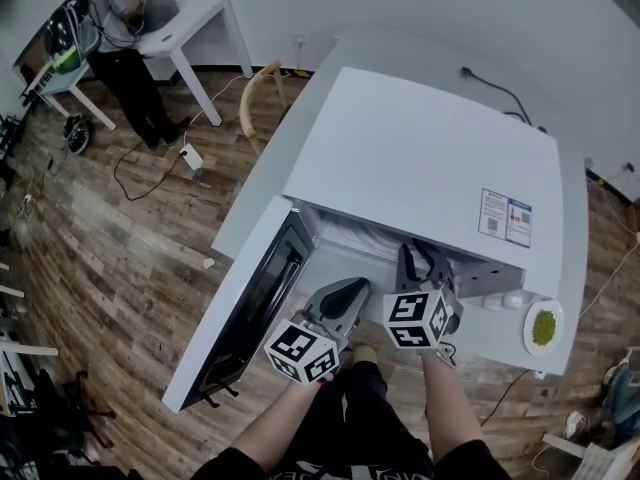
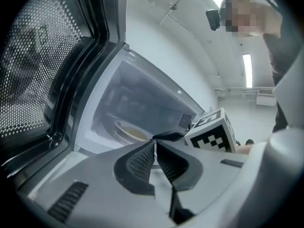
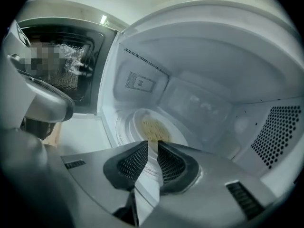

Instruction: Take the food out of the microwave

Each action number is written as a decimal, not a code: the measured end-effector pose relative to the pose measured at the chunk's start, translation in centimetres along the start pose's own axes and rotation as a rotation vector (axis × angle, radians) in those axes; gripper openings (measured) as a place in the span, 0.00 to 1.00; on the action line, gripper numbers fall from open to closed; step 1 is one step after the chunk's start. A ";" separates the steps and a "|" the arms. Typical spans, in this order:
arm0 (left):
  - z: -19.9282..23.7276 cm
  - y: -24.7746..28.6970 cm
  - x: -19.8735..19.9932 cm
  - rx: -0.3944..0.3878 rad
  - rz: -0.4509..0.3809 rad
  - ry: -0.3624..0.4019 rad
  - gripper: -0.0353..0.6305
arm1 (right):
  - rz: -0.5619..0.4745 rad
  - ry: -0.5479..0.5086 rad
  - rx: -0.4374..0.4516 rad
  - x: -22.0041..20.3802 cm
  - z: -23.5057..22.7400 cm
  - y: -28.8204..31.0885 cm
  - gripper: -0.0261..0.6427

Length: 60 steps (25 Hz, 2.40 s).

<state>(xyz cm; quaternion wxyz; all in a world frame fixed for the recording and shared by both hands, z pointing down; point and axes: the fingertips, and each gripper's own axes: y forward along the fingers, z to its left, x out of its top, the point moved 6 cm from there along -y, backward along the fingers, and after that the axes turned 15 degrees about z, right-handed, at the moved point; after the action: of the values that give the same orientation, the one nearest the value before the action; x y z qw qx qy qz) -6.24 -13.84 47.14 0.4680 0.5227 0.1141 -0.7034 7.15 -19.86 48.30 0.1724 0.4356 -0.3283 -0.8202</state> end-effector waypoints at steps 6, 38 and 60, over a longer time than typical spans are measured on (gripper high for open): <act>0.0 0.0 -0.1 -0.004 0.006 -0.007 0.08 | -0.022 0.049 0.060 0.1 0.5 -0.7 0.11; 0.7 -1.5 -0.2 -0.002 -0.008 -0.042 0.08 | 0.062 -0.105 0.070 1.7 3.0 -1.1 0.14; -0.7 -1.6 -1.0 -0.046 0.038 -0.030 0.08 | 0.046 -0.299 -0.057 -0.1 5.4 -4.2 0.14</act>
<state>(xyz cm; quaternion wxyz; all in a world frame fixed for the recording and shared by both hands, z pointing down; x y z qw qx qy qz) -7.03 -11.98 47.14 0.4948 0.5032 0.1132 -0.6994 2.79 -14.68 47.67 0.1524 0.2958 -0.3369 -0.8808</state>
